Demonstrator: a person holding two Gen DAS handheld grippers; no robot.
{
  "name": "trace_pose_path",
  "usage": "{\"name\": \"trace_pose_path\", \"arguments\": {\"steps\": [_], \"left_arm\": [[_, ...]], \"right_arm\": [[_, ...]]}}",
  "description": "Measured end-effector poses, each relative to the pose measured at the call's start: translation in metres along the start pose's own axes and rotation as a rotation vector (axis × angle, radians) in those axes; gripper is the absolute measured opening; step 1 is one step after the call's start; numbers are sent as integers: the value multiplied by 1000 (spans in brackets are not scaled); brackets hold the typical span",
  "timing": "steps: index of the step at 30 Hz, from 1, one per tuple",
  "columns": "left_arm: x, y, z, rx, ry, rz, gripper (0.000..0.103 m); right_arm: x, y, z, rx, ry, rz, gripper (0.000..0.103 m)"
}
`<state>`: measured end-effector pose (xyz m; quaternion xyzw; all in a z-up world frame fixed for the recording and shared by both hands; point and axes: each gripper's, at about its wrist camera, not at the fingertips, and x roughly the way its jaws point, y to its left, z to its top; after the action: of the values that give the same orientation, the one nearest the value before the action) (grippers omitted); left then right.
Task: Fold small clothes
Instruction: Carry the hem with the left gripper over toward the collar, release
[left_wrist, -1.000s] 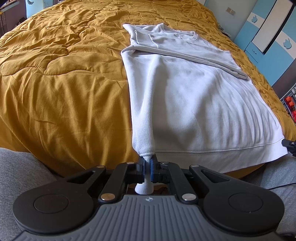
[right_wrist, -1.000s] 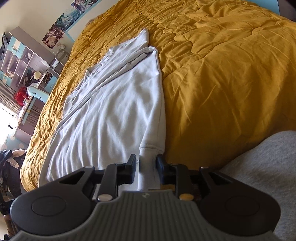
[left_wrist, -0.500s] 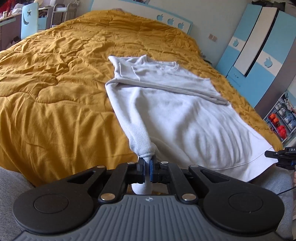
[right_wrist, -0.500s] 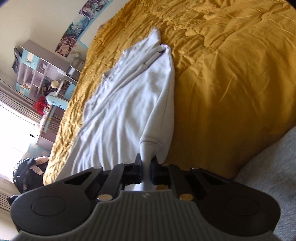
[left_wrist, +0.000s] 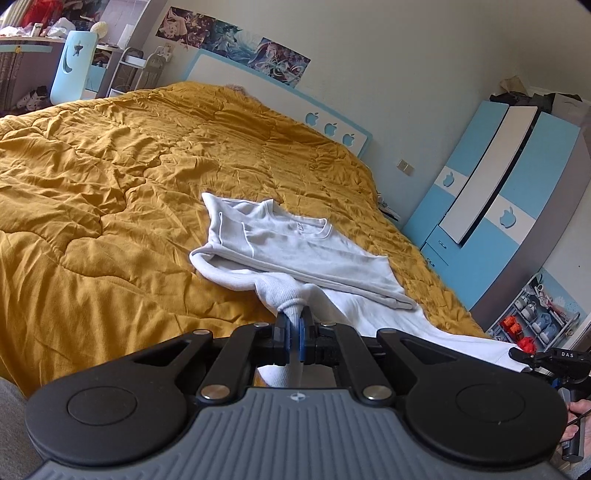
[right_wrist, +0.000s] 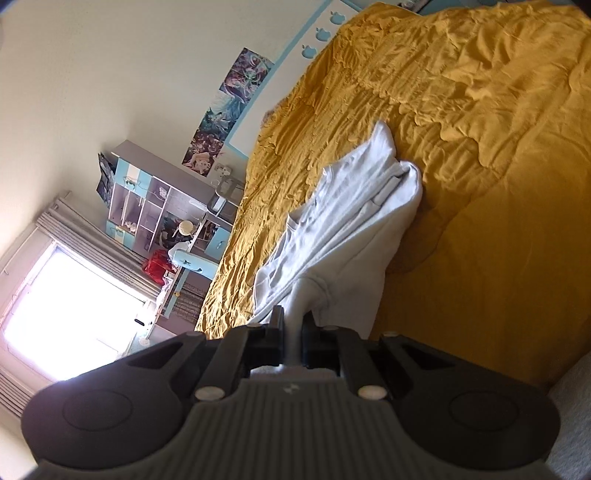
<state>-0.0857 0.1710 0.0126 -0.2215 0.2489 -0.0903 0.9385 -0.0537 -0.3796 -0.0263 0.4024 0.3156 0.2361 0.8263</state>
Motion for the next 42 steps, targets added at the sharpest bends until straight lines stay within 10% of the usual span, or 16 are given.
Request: {"name": "trace_pose_path", "arguments": {"steps": [14,20,30,42], "left_arm": [[25,-18,63,21,-86,12,4],[62,-2,99,-111,58,-38,4],[138,51,157,-409,204,-171,4],[254,77,190,-439,186,-76,4]], "right_arm": [[20,50,65,-187,-151,54,3],[52,58,102,-192,-146,35,3],[141,46,179,-65,-102,17,3],[278,8,266,37,-72,-89,3]]}}
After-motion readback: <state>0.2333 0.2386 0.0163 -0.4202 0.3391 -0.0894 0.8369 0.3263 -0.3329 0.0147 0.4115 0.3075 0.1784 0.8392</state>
